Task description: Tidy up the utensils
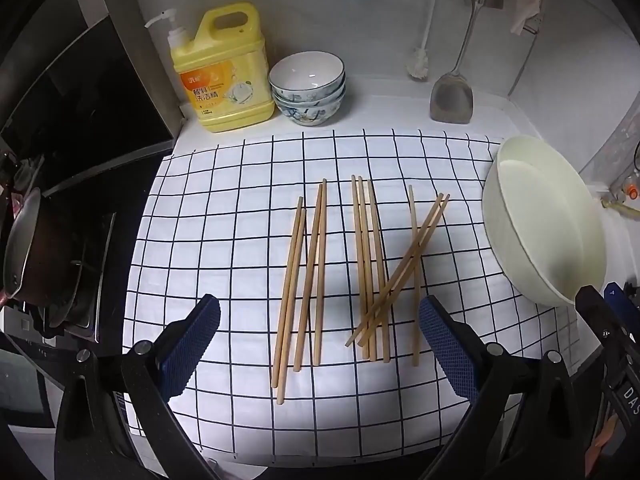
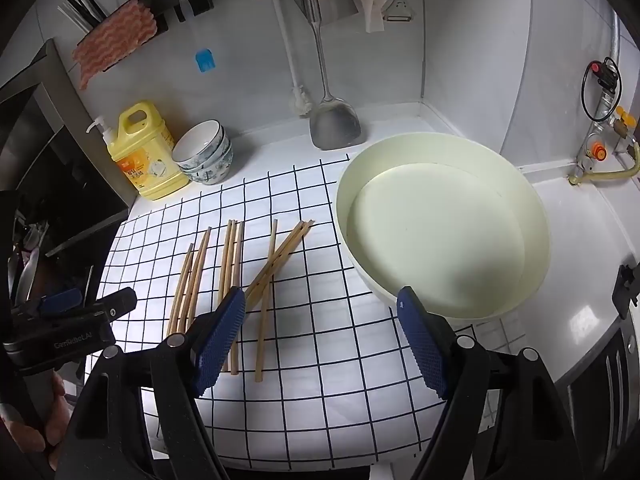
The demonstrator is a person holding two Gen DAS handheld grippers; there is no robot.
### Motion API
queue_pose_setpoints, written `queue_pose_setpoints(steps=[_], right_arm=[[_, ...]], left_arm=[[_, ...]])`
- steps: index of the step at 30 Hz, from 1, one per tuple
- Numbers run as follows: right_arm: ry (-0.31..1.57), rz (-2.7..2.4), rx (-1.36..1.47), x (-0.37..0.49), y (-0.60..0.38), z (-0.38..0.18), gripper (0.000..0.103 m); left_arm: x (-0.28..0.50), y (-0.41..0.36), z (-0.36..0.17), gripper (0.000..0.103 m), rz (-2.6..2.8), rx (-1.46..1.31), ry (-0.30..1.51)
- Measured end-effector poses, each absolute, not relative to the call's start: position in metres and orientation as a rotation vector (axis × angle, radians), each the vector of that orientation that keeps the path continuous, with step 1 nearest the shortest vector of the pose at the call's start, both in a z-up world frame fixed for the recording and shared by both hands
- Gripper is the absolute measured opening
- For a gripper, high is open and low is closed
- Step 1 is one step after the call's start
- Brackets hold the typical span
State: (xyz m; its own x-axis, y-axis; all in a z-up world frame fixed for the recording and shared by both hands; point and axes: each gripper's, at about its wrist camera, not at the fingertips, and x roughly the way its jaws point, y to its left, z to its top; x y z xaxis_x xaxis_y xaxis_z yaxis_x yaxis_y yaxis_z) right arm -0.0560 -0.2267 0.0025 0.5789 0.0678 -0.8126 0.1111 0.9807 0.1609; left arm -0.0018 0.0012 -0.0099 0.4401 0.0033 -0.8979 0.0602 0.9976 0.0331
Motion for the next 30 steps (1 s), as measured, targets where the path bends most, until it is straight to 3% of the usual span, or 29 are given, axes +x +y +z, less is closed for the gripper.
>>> queue_pose_setpoints(steps=[30], right_arm=[[0.984,-0.053,0.179,-0.052,-0.224,-0.0026,0.075]], left_arm=[[-0.0004,0.0103,-0.0073,0.097,-0.015,0.077,1.096]])
